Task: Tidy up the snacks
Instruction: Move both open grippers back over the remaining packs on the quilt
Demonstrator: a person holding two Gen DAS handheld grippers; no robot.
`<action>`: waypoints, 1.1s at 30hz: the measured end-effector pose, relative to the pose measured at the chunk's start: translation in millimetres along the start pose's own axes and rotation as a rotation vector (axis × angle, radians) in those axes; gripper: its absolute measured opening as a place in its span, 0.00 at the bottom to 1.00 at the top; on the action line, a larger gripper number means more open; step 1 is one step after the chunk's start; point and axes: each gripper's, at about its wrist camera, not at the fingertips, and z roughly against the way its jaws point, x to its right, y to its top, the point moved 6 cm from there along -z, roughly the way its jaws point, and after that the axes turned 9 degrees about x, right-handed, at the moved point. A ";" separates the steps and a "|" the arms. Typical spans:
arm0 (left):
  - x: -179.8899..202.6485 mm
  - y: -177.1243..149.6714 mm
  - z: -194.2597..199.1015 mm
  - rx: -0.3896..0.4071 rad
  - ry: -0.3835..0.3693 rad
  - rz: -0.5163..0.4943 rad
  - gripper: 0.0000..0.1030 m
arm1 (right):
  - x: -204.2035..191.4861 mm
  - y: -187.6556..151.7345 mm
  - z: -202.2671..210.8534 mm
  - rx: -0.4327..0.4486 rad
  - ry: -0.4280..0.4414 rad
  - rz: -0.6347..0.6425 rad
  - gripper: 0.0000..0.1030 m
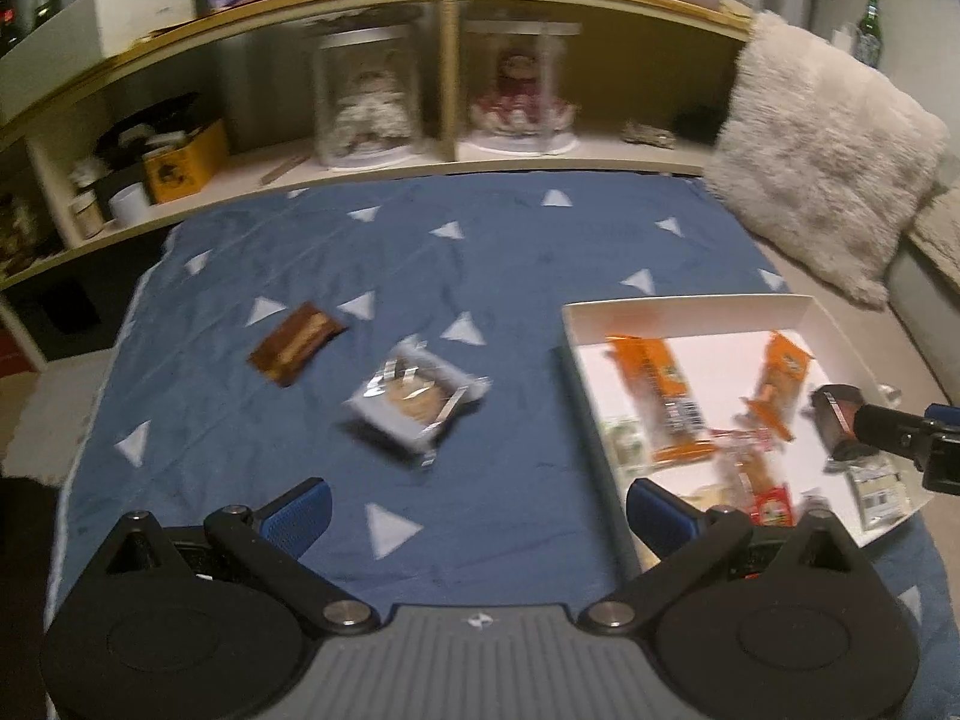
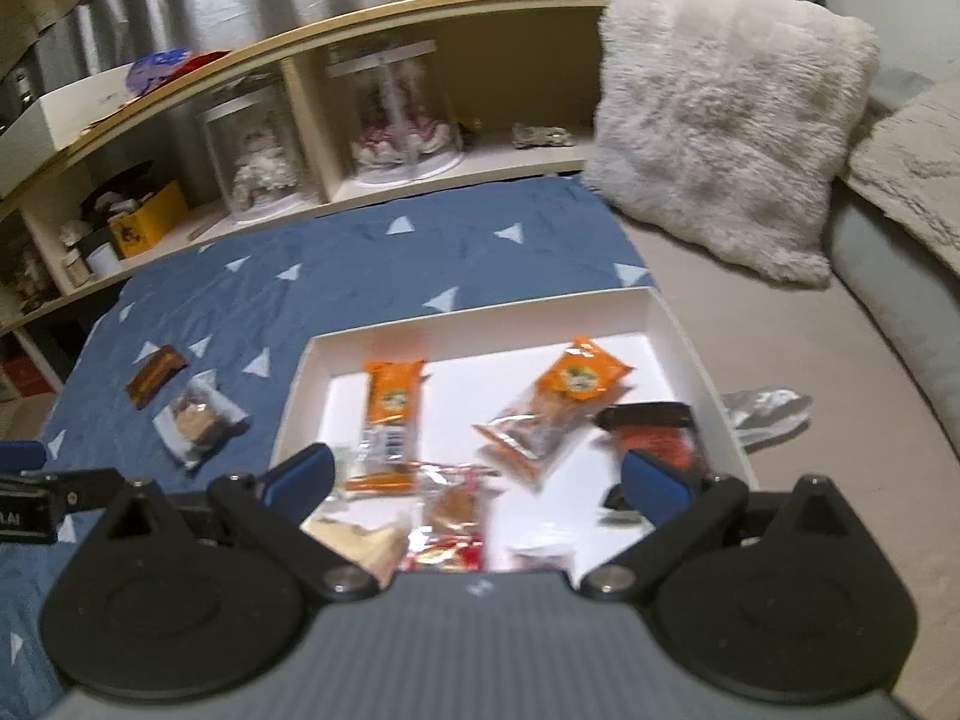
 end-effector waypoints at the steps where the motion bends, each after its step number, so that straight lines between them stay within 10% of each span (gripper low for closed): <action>1: -7.2 -0.6 0.8 -0.003 0.008 0.005 1.00 | -6.2 -0.1 -1.6 -0.001 0.007 0.005 0.99; 21: -111.5 -8.4 -6.4 0.005 0.101 0.183 1.00 | -112.1 -7.3 -37.6 -0.009 0.154 0.075 0.99; 33: -138.6 17.9 -31.5 0.149 0.251 0.187 1.00 | -151.8 -11.0 -66.0 0.133 0.191 0.152 0.99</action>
